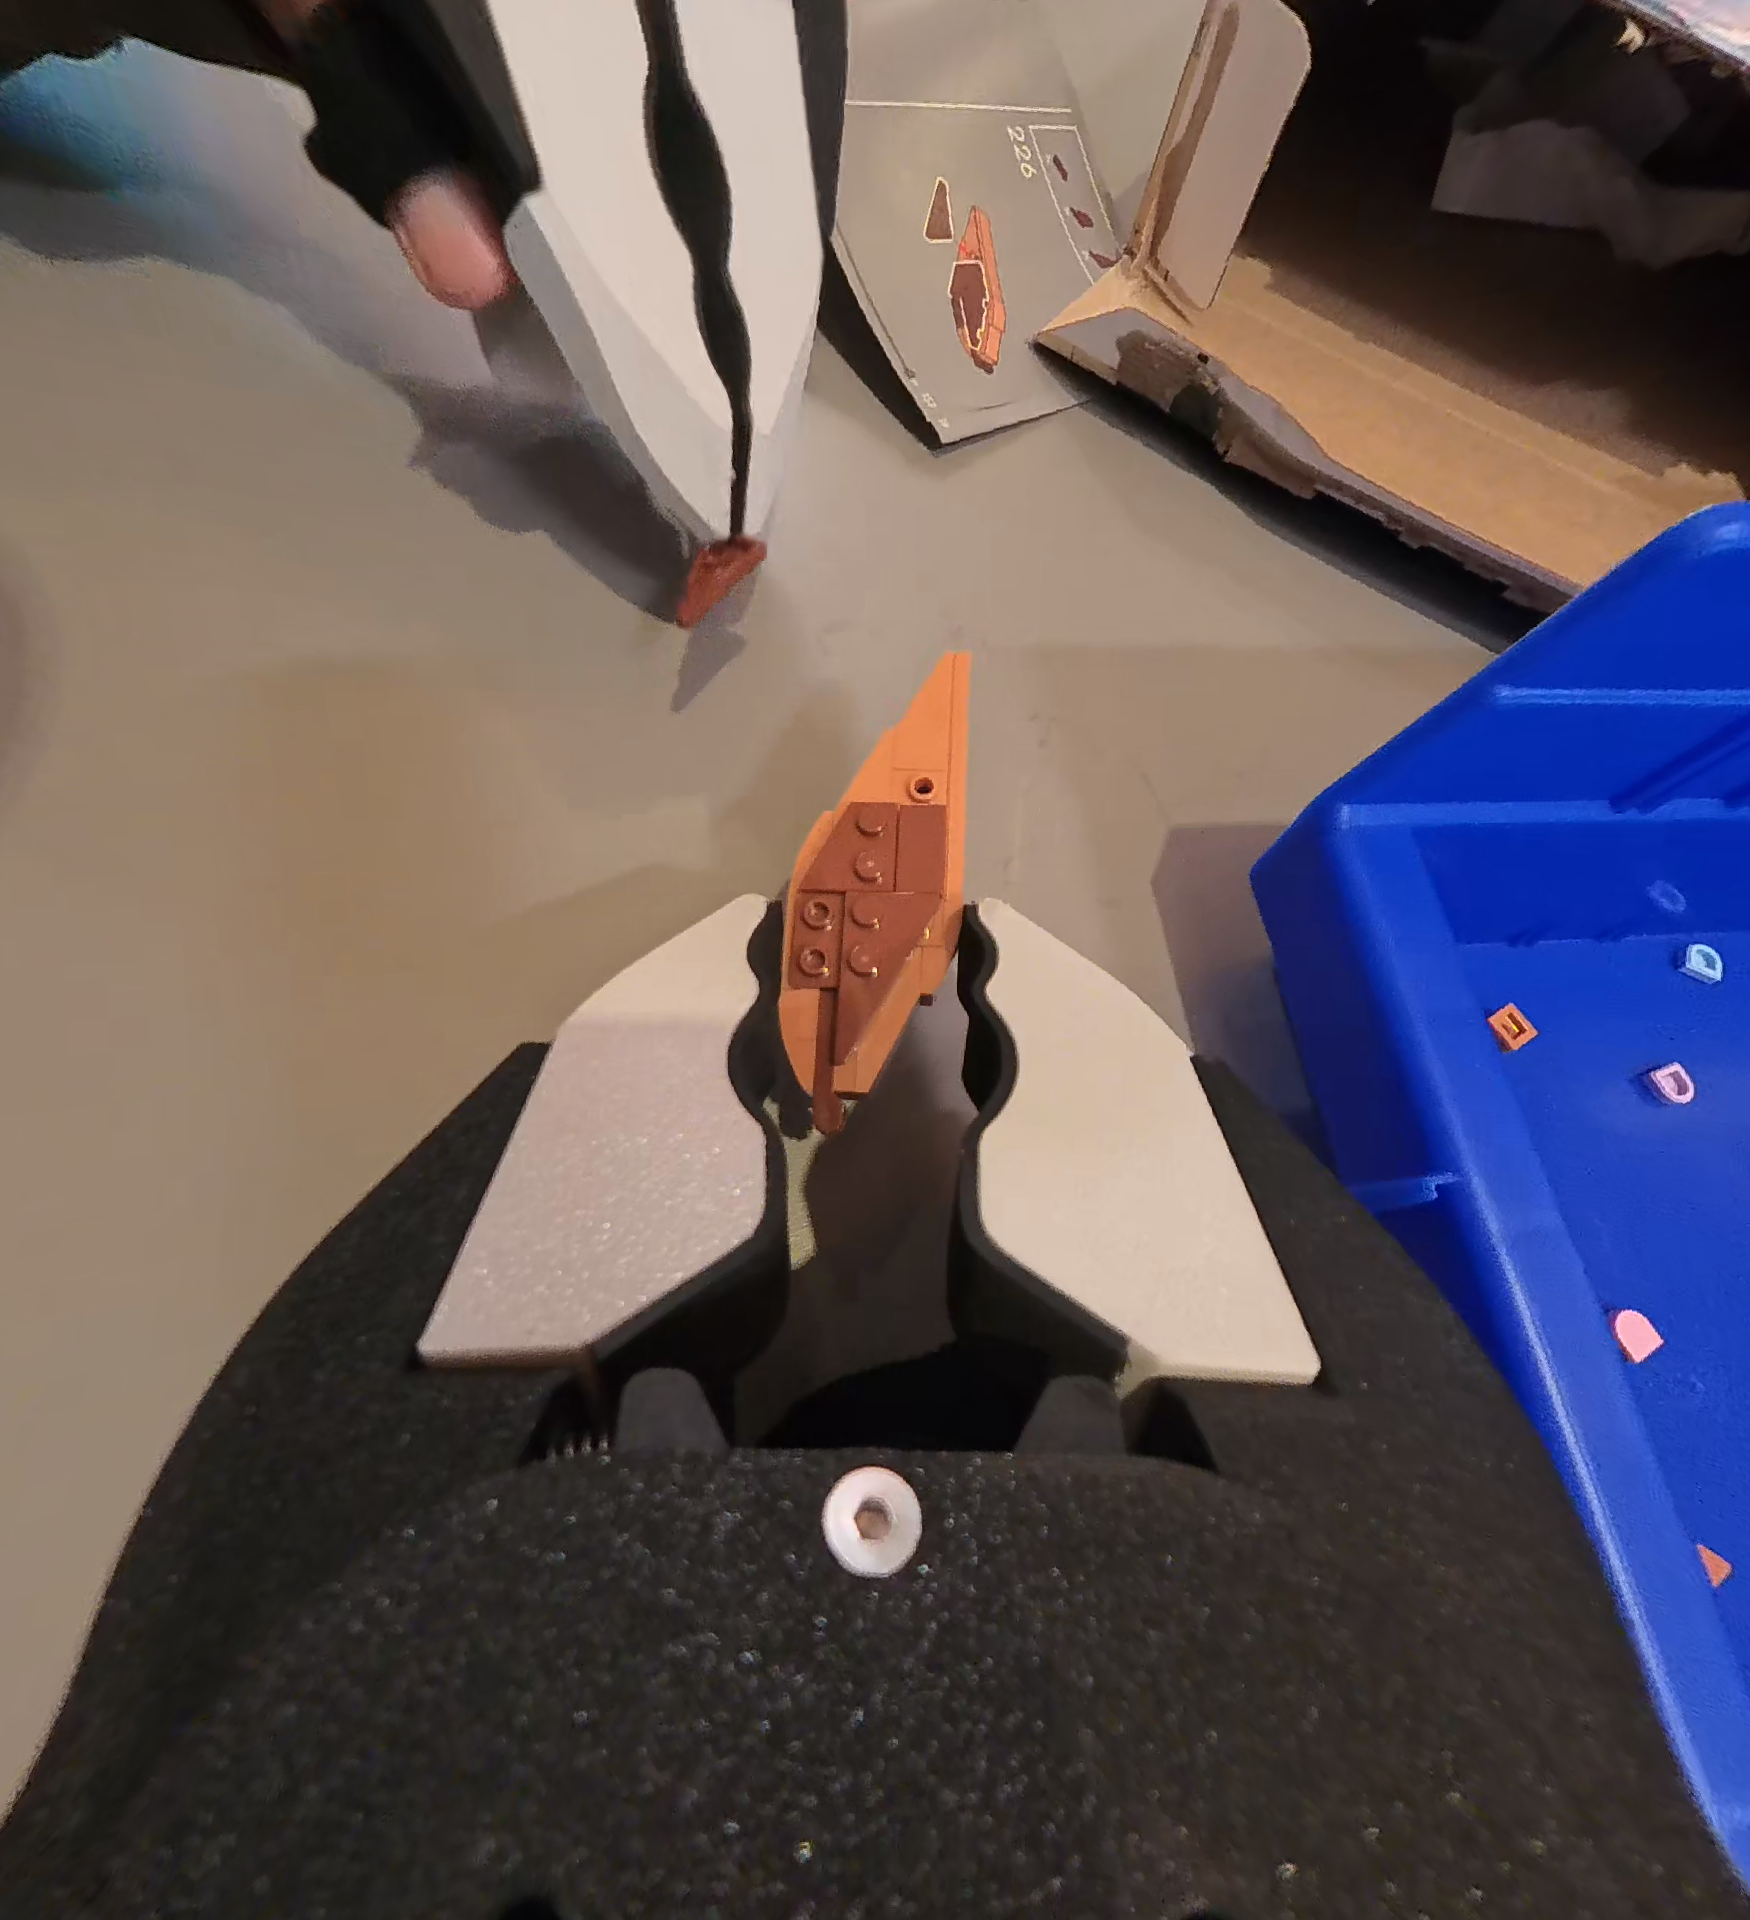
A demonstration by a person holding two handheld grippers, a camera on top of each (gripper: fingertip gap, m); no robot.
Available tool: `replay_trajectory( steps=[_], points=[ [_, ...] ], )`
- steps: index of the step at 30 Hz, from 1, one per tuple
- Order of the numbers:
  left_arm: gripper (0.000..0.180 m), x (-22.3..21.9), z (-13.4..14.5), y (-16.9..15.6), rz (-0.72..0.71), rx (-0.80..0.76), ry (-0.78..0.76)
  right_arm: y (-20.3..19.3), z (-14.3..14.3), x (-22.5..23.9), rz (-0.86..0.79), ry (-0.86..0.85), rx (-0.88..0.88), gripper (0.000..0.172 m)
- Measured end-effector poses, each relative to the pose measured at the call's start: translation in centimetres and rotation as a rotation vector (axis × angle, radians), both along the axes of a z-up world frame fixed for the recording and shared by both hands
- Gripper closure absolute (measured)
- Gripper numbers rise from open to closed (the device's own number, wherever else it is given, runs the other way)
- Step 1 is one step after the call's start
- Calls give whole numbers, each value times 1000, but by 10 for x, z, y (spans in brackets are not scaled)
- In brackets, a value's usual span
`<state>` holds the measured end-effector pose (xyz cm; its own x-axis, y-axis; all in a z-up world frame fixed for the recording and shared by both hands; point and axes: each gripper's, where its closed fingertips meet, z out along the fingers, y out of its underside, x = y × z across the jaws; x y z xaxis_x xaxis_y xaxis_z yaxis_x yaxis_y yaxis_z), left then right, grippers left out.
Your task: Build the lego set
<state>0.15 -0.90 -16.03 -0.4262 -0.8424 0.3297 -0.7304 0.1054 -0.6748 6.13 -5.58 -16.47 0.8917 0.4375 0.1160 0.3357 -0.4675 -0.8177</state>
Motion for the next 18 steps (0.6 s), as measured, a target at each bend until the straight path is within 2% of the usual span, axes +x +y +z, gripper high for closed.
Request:
replay_trajectory(
  steps=[1,3,6,8,10,12,16,18],
  points=[
    [179,0,2,3,-6,33,-31,0,0,0,0,0,2,140],
    [179,7,9,12,-15,182,-175,0,0,0,-2,-4,3,140],
    [179,14,19,24,-76,557,-434,0,0,0,-5,-10,5,140],
    [179,9,22,14,-178,745,-593,0,0,1,-6,-10,5,140],
    [179,3,20,2,-268,842,-693,0,0,1,-9,-9,5,140],
    [174,-2,15,-1,-280,829,-686,0,0,1,-10,-12,5,140],
    [164,-6,22,4,-211,641,-640,0,-1,1,-8,-18,4,140],
    [161,-8,21,11,-173,587,-571,0,-1,1,-10,-18,5,140]
  ],
)
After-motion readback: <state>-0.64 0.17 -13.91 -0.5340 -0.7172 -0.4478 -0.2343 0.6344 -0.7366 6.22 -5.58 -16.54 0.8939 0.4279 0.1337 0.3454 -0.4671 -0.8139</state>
